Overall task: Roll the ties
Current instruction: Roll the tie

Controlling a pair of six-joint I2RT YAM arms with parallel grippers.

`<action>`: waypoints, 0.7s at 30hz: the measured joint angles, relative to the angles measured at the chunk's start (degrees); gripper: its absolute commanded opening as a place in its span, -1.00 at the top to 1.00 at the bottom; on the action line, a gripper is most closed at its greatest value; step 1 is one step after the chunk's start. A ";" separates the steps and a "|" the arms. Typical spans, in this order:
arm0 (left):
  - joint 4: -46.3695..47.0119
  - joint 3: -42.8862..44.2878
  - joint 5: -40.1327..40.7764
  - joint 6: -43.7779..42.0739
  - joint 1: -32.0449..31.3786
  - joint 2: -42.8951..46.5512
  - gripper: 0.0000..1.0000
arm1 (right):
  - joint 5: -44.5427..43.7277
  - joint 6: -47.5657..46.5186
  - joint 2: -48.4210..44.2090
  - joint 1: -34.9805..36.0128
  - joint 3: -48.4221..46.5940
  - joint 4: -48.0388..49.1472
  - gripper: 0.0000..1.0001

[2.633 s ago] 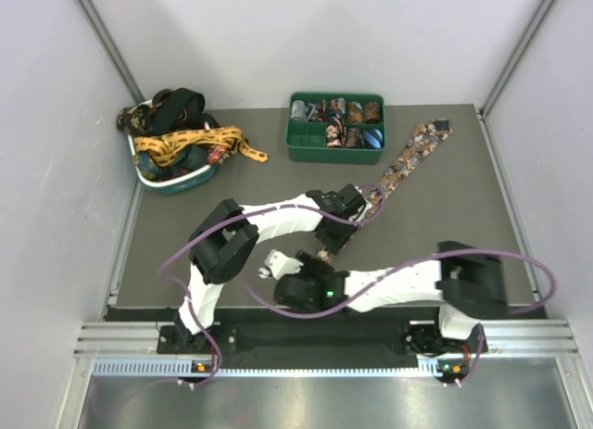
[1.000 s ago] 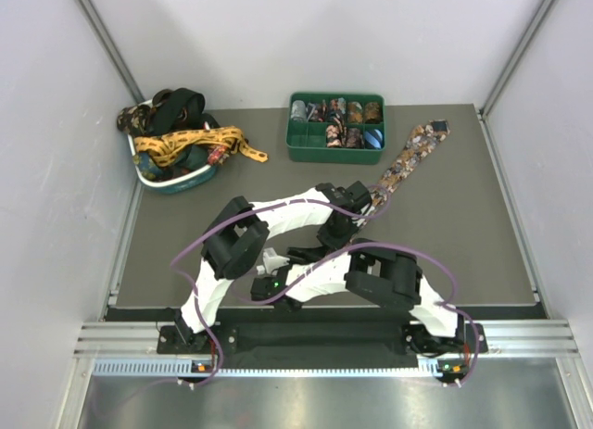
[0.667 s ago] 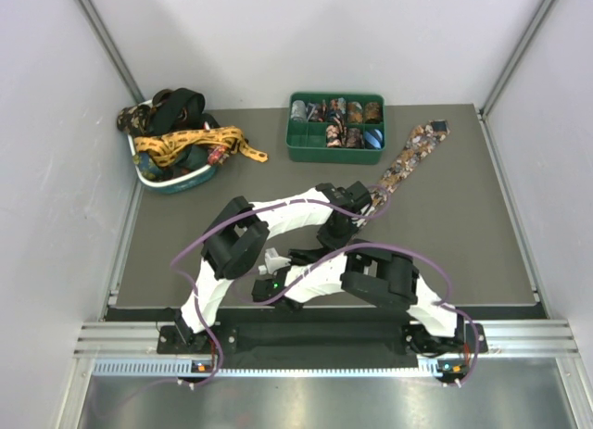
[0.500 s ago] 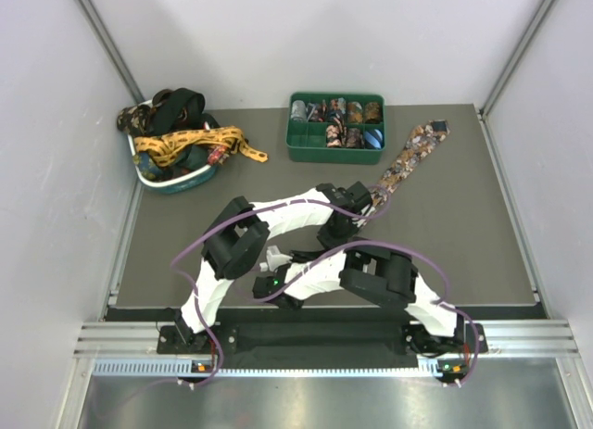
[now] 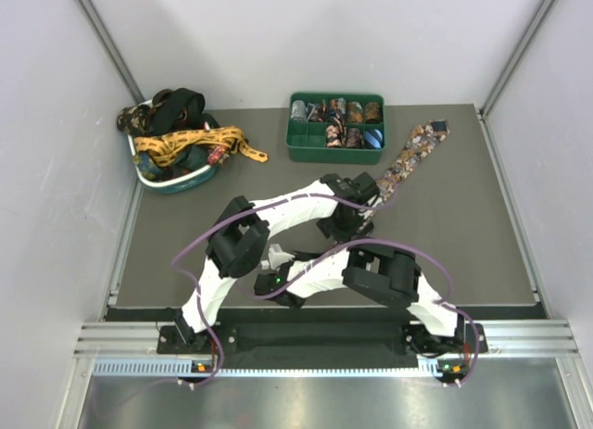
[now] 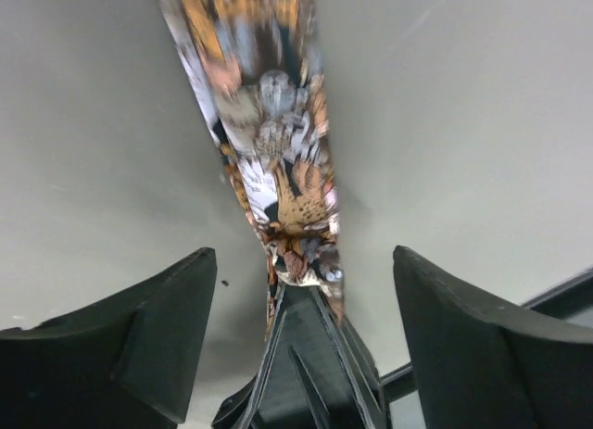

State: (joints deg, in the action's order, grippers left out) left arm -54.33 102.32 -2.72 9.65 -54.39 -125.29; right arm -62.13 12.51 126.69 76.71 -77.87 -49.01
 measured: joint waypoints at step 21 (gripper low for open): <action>20.17 -23.39 -0.94 11.08 23.56 31.10 -0.75 | 20.48 -12.66 -20.98 -4.15 17.29 26.10 1.00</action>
State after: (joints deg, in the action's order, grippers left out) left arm -34.15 78.94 -3.66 20.73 -30.83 -94.19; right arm -41.65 -0.14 105.71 72.55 -60.58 -22.92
